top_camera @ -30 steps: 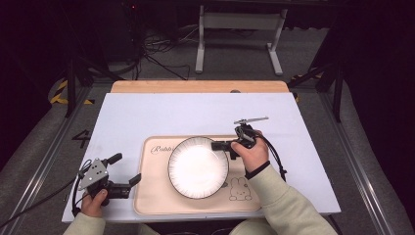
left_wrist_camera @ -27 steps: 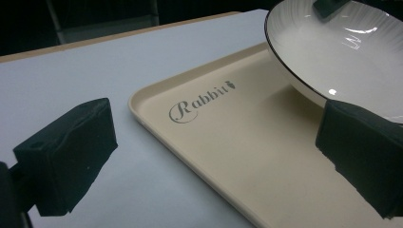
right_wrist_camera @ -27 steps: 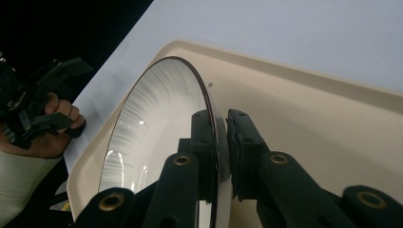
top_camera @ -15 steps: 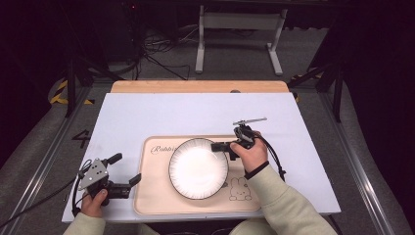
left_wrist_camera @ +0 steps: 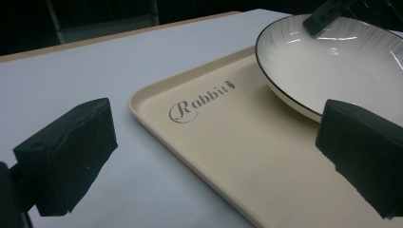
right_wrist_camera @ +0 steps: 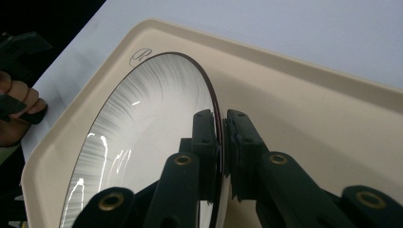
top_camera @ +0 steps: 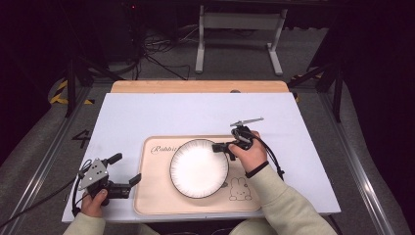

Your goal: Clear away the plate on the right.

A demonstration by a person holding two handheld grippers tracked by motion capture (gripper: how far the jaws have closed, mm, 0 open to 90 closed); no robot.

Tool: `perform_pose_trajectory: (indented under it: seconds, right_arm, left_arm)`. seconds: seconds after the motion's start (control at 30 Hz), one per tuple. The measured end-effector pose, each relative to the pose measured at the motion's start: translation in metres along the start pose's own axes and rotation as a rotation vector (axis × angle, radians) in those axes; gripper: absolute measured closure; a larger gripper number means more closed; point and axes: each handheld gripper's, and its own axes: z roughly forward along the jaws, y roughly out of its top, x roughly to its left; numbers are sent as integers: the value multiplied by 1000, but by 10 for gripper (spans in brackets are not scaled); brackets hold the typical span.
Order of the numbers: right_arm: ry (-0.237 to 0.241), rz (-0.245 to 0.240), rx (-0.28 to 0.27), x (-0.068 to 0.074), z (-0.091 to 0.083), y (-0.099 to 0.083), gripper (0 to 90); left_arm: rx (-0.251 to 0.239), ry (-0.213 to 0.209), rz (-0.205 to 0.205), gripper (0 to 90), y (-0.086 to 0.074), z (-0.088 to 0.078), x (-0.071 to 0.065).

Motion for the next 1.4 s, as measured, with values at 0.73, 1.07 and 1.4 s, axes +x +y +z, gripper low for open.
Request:
perform_pose_trajectory:
  seconds: [0.73, 1.07, 1.4]
  right_arm:
    - [-39, -4, 66, -12, 11, -5, 667]
    - [-46, -59, 26, -10, 10, -5, 565]
    - [-117, -225, -60, 1, -1, -5, 435]
  left_arm:
    - [0, -1, -1, 3, 0, 0, 0]
    - [0, -2, -1, 3, 0, 0, 0]
    - [0, -3, 2, 3, 0, 0, 1]
